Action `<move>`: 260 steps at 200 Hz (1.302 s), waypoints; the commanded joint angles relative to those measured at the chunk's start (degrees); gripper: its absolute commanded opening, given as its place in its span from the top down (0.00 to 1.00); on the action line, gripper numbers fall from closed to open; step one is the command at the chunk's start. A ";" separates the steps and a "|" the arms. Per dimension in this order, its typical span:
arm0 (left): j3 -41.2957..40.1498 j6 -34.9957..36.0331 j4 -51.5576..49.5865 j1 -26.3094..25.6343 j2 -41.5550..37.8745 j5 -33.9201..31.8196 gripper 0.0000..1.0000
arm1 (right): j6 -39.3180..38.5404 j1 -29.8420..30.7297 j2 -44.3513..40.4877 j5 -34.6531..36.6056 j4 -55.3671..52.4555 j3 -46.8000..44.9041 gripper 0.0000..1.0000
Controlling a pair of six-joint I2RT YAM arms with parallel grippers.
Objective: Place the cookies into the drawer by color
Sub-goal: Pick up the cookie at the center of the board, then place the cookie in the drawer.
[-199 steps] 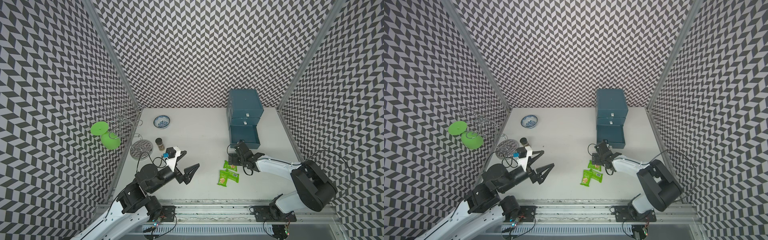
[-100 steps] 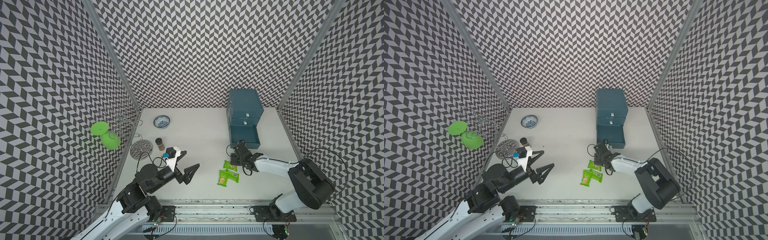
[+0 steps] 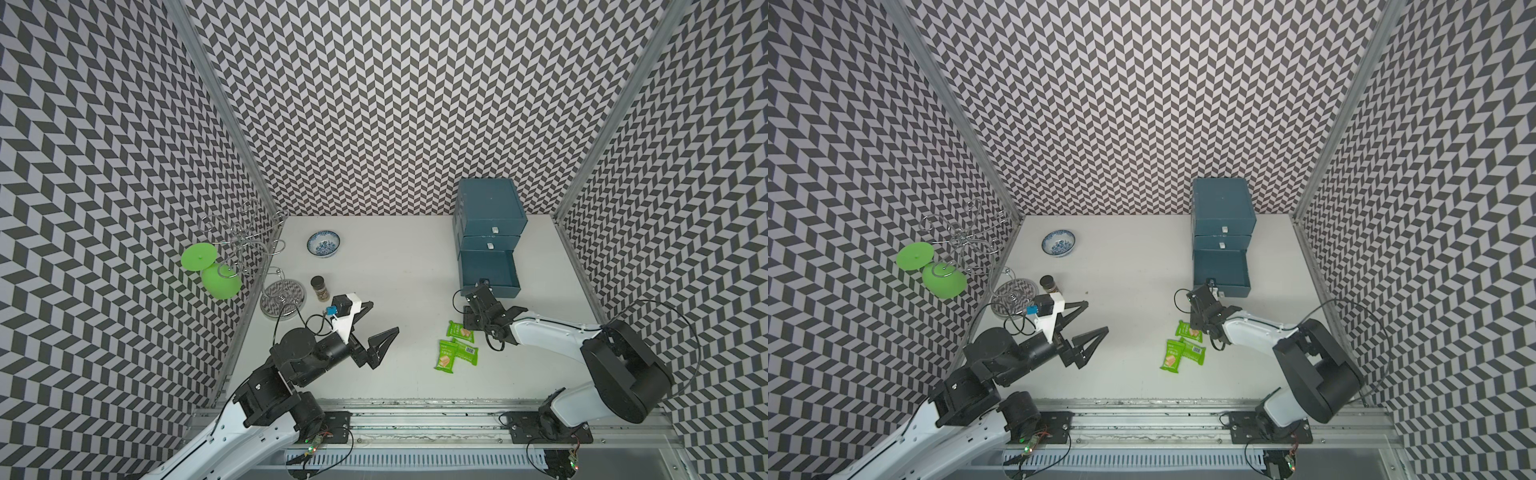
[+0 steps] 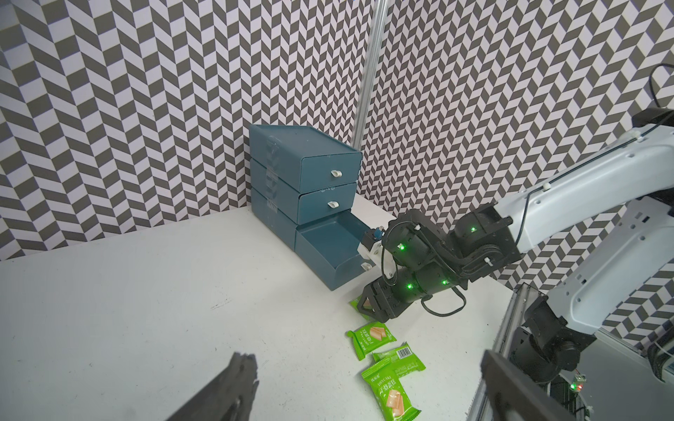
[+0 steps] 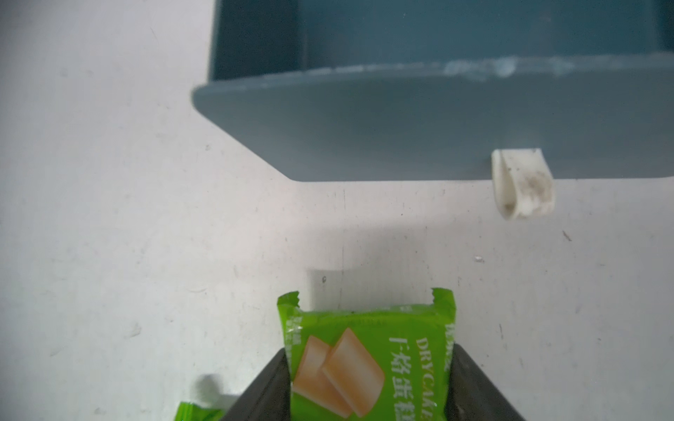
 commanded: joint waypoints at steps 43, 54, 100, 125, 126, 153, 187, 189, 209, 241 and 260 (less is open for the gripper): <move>-0.44 0.14 1.30 0.37 -0.34 0.53 0.01 | 0.68 1.06 -9.72 -0.32 -2.00 0.13 0.36; -0.48 0.09 1.31 0.43 -0.33 0.53 0.00 | 0.92 1.08 -12.22 -0.83 -2.61 0.51 0.36; -0.48 0.13 1.39 0.44 -0.33 0.77 0.00 | 1.68 1.03 -21.74 3.75 -1.65 2.97 0.37; -0.50 0.23 1.48 0.43 -0.63 1.15 0.01 | 0.52 0.51 -22.52 6.70 -0.74 6.13 0.36; -0.46 0.23 1.49 0.39 -0.65 1.11 0.01 | 0.46 0.44 -22.43 6.75 -0.74 6.37 0.36; -0.54 0.21 1.58 0.44 -0.85 1.06 0.01 | -1.75 -1.70 -18.59 6.85 -0.82 11.90 0.36; -0.51 0.23 1.33 0.43 -1.11 0.85 0.00 | -2.82 -6.66 -13.37 2.29 2.12 16.20 0.36; -0.47 0.23 1.38 0.39 -1.18 0.88 0.00 | -2.73 -7.04 -13.05 1.76 2.33 16.32 0.36; -0.52 0.22 1.49 0.40 -1.49 0.80 0.00 | -1.76 -9.83 -10.54 -1.71 4.52 17.02 0.36; -0.55 0.23 1.49 0.42 -1.47 0.89 0.00 | -1.52 -12.82 -6.24 -3.85 7.02 18.02 0.36; -0.62 0.20 1.47 0.43 -1.47 0.87 0.01 | -1.44 -13.98 -3.66 -4.48 8.25 18.25 0.36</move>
